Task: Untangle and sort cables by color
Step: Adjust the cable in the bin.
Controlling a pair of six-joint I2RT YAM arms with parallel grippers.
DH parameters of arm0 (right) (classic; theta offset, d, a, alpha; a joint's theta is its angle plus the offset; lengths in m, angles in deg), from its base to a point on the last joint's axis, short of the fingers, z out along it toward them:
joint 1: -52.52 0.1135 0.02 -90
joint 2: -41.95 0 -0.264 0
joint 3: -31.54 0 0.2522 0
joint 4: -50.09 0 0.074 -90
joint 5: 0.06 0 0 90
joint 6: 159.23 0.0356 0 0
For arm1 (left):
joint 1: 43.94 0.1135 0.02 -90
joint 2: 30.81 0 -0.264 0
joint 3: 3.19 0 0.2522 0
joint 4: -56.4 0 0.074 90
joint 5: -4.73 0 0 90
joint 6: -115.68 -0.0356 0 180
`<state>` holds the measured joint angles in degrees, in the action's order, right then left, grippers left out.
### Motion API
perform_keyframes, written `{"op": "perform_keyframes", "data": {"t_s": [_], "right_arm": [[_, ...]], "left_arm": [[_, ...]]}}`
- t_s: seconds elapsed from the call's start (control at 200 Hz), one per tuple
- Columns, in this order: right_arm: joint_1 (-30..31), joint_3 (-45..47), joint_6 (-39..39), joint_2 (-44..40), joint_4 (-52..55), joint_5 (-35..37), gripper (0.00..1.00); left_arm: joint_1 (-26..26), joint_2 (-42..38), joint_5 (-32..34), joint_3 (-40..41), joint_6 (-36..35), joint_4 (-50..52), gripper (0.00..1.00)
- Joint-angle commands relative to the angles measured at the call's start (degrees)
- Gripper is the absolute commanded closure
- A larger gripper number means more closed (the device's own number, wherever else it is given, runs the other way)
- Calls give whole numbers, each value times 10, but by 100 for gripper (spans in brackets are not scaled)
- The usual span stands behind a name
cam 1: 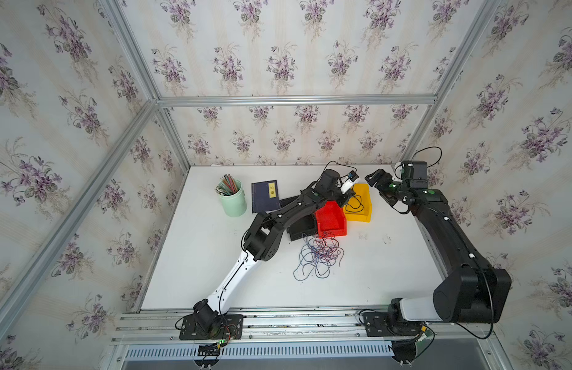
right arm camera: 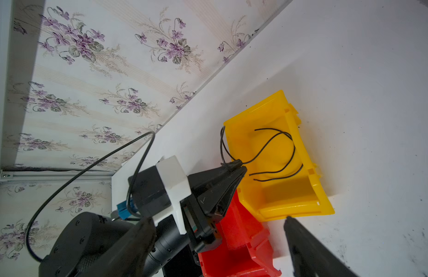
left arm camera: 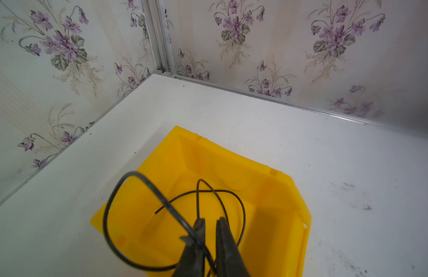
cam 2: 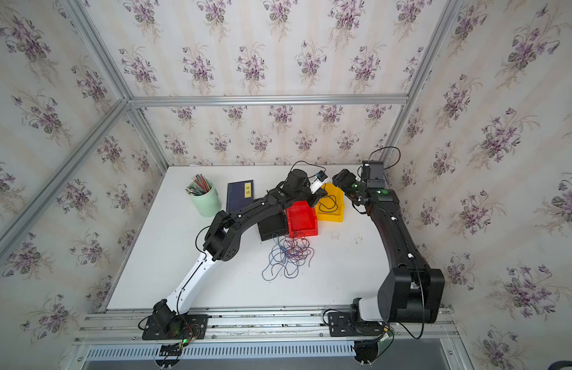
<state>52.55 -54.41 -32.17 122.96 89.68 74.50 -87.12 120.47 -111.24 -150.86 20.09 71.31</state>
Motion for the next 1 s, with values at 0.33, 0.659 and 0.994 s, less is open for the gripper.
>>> {"op": "perform_keyframes", "data": {"t_s": [0.33,0.659,0.994], "right_arm": [[1,5,-15,10,-12,-9,12],[1,7,-9,0,-20,-16,12],[1,8,5,-32,-24,-20,11]], "left_arm": [[-5,0,-20,22,45,-24,56],[-6,-92,-95,80,71,-25,35],[-4,-234,-200,238,147,30,5]]}}
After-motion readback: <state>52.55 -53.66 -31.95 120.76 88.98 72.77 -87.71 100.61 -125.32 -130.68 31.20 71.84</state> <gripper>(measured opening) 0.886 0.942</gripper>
